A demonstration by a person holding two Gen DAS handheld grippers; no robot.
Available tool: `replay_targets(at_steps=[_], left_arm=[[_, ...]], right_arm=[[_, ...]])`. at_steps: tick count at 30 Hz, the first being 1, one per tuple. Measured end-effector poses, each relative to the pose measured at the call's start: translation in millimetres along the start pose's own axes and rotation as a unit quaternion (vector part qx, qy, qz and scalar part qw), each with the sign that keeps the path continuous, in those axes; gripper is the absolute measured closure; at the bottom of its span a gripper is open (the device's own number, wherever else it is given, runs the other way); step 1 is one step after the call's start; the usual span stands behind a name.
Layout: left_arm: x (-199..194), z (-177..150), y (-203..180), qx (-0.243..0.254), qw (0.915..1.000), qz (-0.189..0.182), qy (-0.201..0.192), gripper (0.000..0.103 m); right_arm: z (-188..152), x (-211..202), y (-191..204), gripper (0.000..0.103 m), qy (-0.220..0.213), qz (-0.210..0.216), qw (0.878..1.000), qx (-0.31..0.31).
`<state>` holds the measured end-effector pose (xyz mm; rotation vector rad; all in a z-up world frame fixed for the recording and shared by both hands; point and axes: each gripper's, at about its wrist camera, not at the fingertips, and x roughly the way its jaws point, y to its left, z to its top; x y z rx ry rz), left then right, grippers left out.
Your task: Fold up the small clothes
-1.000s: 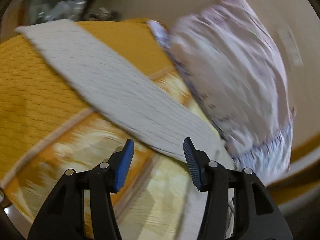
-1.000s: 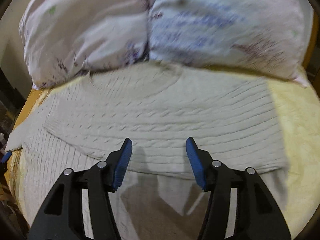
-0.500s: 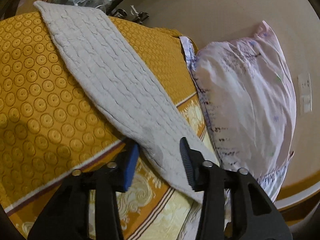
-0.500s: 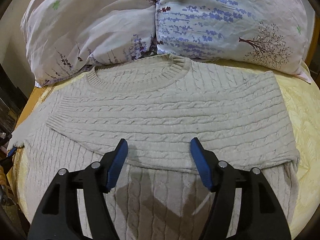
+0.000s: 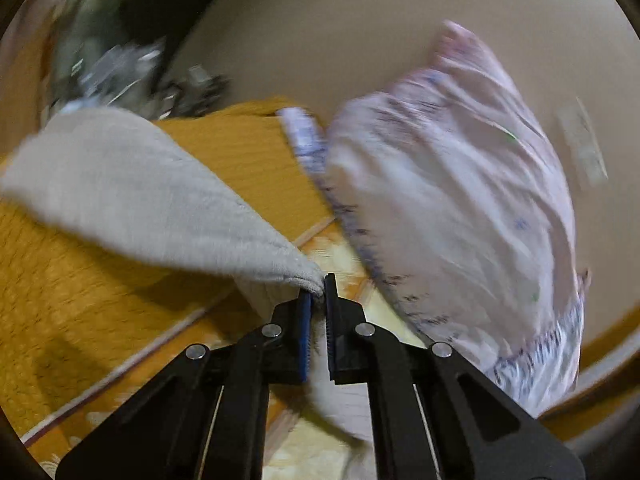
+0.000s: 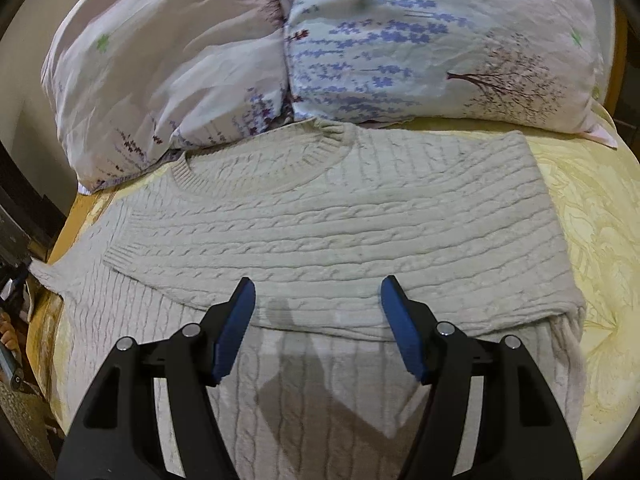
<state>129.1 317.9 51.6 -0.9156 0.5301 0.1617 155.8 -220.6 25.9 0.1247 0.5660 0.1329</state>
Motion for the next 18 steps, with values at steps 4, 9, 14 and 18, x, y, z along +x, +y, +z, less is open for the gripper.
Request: replay_targets(at_steps=[4, 9, 14, 18], left_arm=[[10, -17, -66, 0.090, 0.9942, -0.058, 0.015, 0.098], [37, -82, -154, 0.211, 0.9657, -0.131, 0.076, 0.098], [78, -188, -202, 0.320, 0.9137, -0.158, 0.195, 0.098], [95, -220, -196, 0.336, 0.8995, -0.143, 0.240, 0.098]], right_arm=[[1, -4, -8, 0.038, -0.004, 0.000, 1.000, 0.009], [0, -11, -17, 0.038, -0.010, -0.005, 1.000, 0.017], [2, -18, -33, 0.038, -0.011, -0.025, 0.999, 0.028], [7, -25, -32, 0.038, -0.014, -0.030, 0.999, 0.014]])
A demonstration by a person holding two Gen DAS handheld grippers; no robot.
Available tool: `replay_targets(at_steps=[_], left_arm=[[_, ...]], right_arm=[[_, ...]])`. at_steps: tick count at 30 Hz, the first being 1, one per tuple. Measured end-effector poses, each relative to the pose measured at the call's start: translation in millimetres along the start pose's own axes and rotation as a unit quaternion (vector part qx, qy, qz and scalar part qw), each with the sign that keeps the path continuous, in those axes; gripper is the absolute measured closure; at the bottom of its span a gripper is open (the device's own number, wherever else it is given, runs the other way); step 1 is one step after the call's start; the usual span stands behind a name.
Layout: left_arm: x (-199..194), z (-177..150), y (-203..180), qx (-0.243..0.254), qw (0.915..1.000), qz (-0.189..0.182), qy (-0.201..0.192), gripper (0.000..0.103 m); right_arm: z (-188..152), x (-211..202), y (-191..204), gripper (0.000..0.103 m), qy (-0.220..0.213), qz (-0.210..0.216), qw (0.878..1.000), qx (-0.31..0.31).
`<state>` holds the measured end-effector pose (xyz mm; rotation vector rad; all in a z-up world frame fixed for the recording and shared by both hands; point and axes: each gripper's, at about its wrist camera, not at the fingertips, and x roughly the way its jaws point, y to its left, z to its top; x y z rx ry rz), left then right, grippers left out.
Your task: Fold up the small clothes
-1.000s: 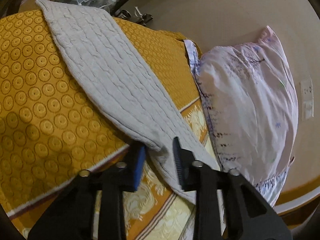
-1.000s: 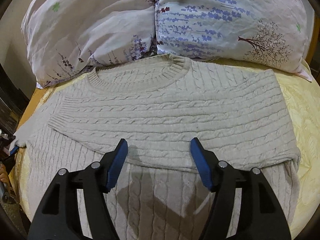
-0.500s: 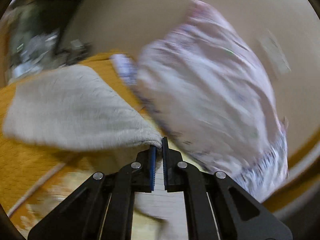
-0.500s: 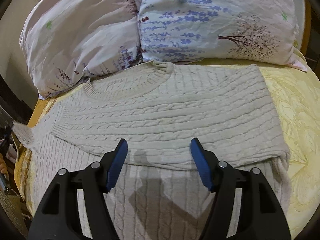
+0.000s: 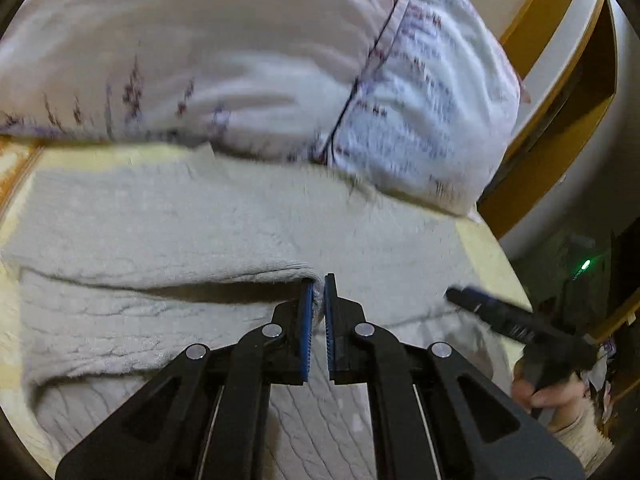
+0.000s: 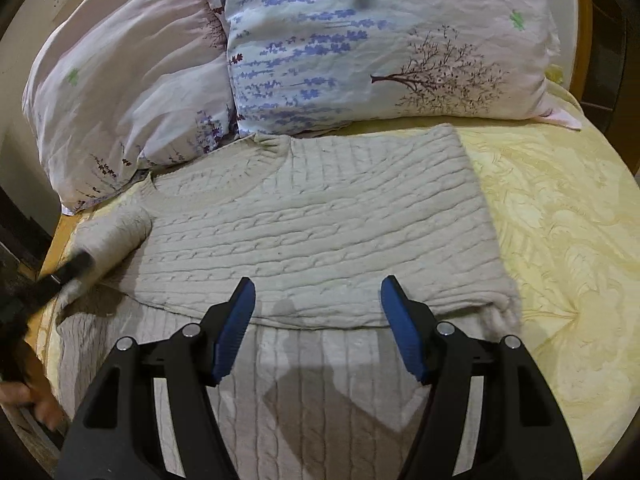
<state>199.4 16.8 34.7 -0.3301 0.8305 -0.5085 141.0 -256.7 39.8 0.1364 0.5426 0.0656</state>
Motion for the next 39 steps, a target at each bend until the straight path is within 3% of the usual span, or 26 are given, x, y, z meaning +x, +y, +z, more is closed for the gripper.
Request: replay_targets(at_steps=[2, 4, 5, 6, 9, 14, 19, 21, 23, 24, 25, 27, 30, 34, 37, 39], left_arm=[[-7, -4, 9, -0.018, 0.9997, -0.015, 0.002, 0.097], [-24, -10, 19, -0.037, 0.9988, -0.030, -0.008, 0.089], [-34, -13, 27, -0.048, 0.9982, -0.028, -0.021, 0.073], [-45, -16, 38, -0.064, 0.9971, -0.019, -0.038, 0.064], [-60, -20, 62, -0.110, 0.9923, -0.014, -0.055, 0.064], [-59, -31, 102, -0.178, 0.9828, 0.023, -0.042, 0.065], [-61, -40, 120, -0.213, 0.9760, 0.016, -0.042, 0.074], [-59, -40, 122, -0.218, 0.9750, 0.014, -0.043, 0.074], [-58, -40, 121, -0.217, 0.9752, 0.018, -0.043, 0.074], [-58, -40, 121, -0.214, 0.9757, 0.021, -0.042, 0.074], [-59, -41, 121, -0.211, 0.9763, 0.023, -0.042, 0.074], [-59, -41, 120, -0.205, 0.9774, 0.028, -0.040, 0.075], [-58, -40, 121, -0.203, 0.9781, 0.029, -0.039, 0.075], [-57, -40, 120, -0.196, 0.9794, 0.030, -0.037, 0.075], [-57, -41, 118, -0.189, 0.9809, 0.032, -0.036, 0.075], [-57, -41, 116, -0.184, 0.9816, 0.035, -0.035, 0.075]], right_arm=[[5, -6, 11, 0.038, -0.011, 0.007, 1.000, -0.028], [12, -12, 32, 0.038, -0.024, 0.033, 0.997, -0.068], [14, -14, 42, 0.038, -0.029, 0.049, 0.995, -0.085], [17, -17, 56, 0.041, -0.035, 0.067, 0.991, -0.107], [20, -22, 103, 0.047, -0.053, 0.112, 0.975, -0.184], [2, -10, 196, 0.055, -0.055, 0.164, 0.923, -0.344], [-23, 25, 248, 0.059, -0.031, 0.134, 0.884, -0.448], [-28, 38, 258, 0.059, -0.029, 0.118, 0.874, -0.470], [-35, 45, 267, 0.067, -0.041, 0.093, 0.868, -0.486], [-33, 49, 269, 0.081, -0.040, 0.087, 0.870, -0.483], [-30, 51, 270, 0.088, -0.035, 0.089, 0.876, -0.472], [-18, 53, 263, 0.095, -0.032, 0.109, 0.897, -0.427], [0, 40, 239, 0.095, -0.065, 0.106, 0.926, -0.357], [21, 8, 157, 0.095, -0.103, 0.092, 0.976, -0.167], [14, 2, 95, 0.095, -0.074, 0.082, 0.993, -0.047], [-2, 15, 63, 0.095, -0.014, 0.086, 0.996, 0.005]])
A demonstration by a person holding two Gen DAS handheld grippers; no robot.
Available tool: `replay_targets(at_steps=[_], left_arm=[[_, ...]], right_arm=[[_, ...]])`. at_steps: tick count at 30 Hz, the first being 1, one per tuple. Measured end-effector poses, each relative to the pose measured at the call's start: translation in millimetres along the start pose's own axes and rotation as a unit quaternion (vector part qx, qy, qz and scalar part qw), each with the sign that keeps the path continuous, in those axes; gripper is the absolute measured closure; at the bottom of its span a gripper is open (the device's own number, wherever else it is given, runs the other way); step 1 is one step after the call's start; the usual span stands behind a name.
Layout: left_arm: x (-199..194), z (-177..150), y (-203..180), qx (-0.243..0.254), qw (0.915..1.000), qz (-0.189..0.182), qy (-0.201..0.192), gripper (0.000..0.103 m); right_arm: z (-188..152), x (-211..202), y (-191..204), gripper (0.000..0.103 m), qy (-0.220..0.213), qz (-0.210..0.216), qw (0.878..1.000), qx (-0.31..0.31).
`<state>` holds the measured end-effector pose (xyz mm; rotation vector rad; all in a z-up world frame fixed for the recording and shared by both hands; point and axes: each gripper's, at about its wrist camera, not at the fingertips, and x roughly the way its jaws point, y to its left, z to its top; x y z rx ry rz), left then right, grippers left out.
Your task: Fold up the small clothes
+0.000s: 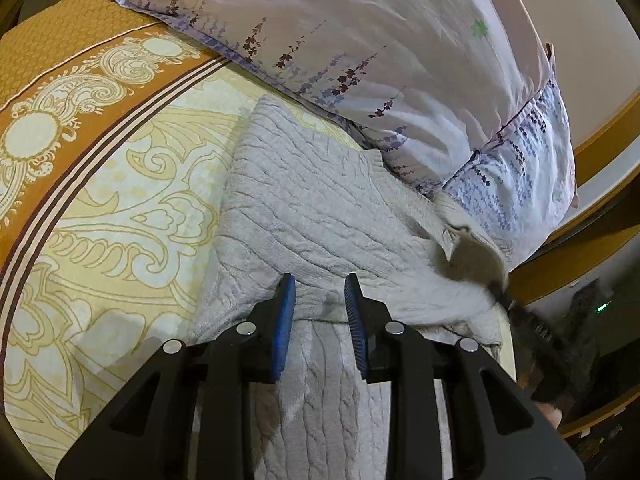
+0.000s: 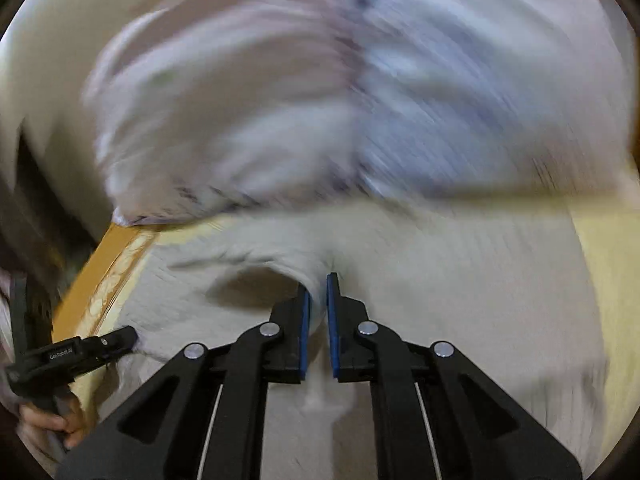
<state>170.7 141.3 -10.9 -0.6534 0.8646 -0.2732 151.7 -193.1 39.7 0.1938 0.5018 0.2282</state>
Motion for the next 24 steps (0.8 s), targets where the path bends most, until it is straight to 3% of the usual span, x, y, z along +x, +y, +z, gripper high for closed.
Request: replay_targets(at_steps=[3, 6, 14, 17, 20, 22, 24], left_arm=[[0, 1, 1, 0.001, 1.0000, -0.002, 0.003, 0.075], [0, 2, 2, -0.003, 1.0000, -0.006, 0.005, 0.075], [-1, 1, 1, -0.004, 0.9999, -0.007, 0.006, 0.075], [-1, 1, 1, -0.004, 0.9999, -0.009, 0.007, 0.075], [-2, 2, 1, -0.005, 0.9999, -0.011, 0.008, 0.073], [-3, 3, -1, -0.006, 0.9998, -0.019, 0.009, 0.065], [-4, 4, -5, -0.004, 0.9996, -0.027, 0.011, 0.051]], right_arm=[[-11, 9, -23, 0.083, 0.035, 0.017, 0.998, 0.045], [-5, 1, -38, 0.073, 0.015, 0.013, 0.997, 0.071], [5, -10, -93, 0.073, -0.011, -0.007, 0.986, 0.169], [7, -15, -115, 0.074, -0.025, -0.017, 0.979, 0.202], [12, -13, -127, 0.093, -0.027, -0.035, 0.979, 0.199], [17, -13, -123, 0.096, -0.027, -0.031, 0.983, 0.180], [19, -27, -115, 0.097, -0.049, -0.024, 0.987, 0.152]])
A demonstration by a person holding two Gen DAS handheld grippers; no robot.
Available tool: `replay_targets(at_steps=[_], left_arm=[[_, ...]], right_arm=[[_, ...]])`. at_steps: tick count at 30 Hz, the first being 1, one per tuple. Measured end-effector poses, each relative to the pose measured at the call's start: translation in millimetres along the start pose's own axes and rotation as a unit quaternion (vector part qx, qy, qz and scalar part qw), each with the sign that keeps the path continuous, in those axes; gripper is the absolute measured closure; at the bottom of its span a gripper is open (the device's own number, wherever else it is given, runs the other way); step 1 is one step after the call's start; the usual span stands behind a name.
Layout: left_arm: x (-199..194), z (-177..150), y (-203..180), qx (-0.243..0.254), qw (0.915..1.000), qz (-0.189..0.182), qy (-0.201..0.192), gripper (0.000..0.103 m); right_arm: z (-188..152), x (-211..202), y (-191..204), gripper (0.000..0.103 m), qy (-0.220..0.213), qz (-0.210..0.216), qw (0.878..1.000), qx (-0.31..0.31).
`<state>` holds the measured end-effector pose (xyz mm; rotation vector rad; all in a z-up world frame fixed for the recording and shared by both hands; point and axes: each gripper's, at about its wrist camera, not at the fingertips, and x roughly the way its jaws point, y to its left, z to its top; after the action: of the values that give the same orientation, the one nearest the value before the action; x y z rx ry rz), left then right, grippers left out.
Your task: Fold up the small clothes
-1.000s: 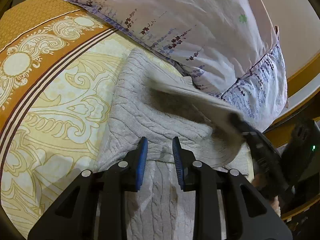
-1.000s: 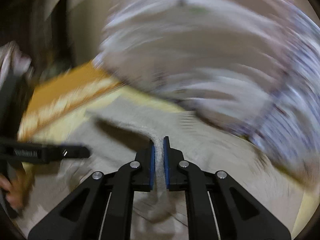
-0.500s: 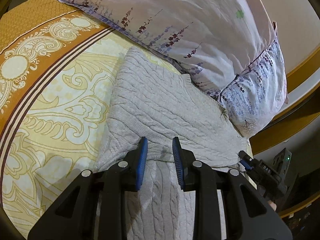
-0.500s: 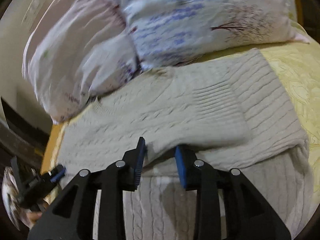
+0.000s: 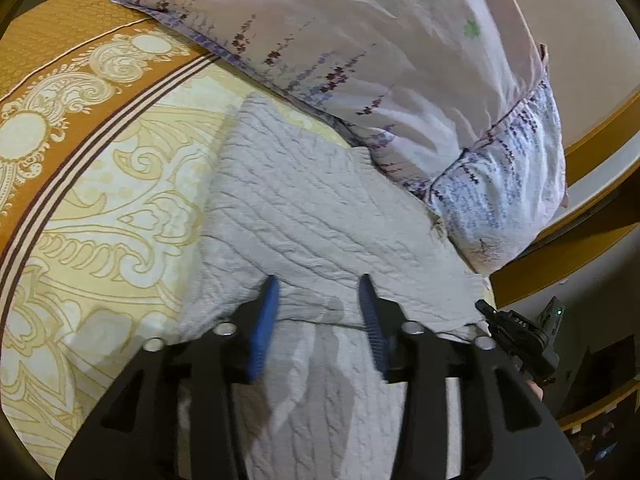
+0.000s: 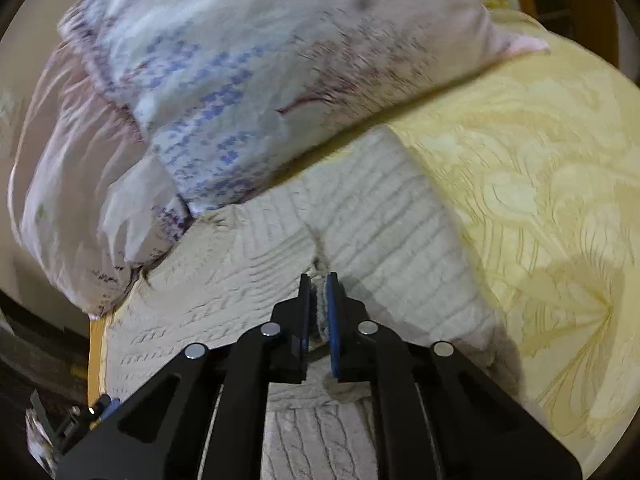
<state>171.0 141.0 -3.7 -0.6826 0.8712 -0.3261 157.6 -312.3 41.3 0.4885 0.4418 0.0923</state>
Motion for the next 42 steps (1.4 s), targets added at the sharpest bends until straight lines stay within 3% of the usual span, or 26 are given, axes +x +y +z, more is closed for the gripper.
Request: replay_targets(at_steps=[2, 5, 7, 11, 14, 19, 22, 29, 32, 36, 42], left_arm=[[-3, 0, -7, 0.007, 1.0000, -0.005, -0.003, 0.041], [-6, -2, -15, 0.024, 0.9997, -0.003, -0.007, 0.039], [-6, -3, -17, 0.029, 0.9995, -0.007, -0.006, 0.039], [-11, -6, -16, 0.030, 0.9995, -0.009, -0.008, 0.039], [-23, -10, -15, 0.034, 0.9993, -0.012, -0.013, 0.039], [-53, -24, -8, 0.041, 0.9987, -0.027, -0.016, 0.039], [-68, -38, 1, 0.040, 0.9987, -0.030, -0.010, 0.039], [-86, -76, 17, 0.025, 0.9986, -0.047, 0.010, 0.040], [-91, -91, 19, 0.024, 0.9984, -0.050, 0.014, 0.040], [-98, -107, 21, 0.016, 0.9980, -0.060, 0.015, 0.040], [-114, -135, 20, 0.018, 0.9966, -0.078, 0.017, 0.049]], right_arm=[[2, -20, 5, 0.098, -0.034, 0.010, 0.999, -0.015], [3, -31, 5, 0.098, -0.058, -0.015, 0.998, -0.022], [2, -22, -5, 0.098, -0.043, -0.049, 0.998, -0.021], [-6, 0, -23, 0.097, 0.007, -0.073, 0.997, -0.002], [-8, 1, -21, 0.094, 0.013, -0.076, 0.997, -0.016], [-14, -36, -40, 0.053, 0.020, -0.005, 1.000, 0.011], [-24, -58, -52, 0.047, 0.032, 0.006, 0.999, 0.005], [-65, -106, -114, 0.047, 0.067, 0.036, 0.996, 0.052], [-81, -116, -126, 0.056, 0.077, 0.066, 0.993, 0.060], [-103, -123, -127, 0.065, 0.106, 0.115, 0.986, 0.058], [-132, -127, -125, 0.076, 0.146, 0.166, 0.974, 0.060]])
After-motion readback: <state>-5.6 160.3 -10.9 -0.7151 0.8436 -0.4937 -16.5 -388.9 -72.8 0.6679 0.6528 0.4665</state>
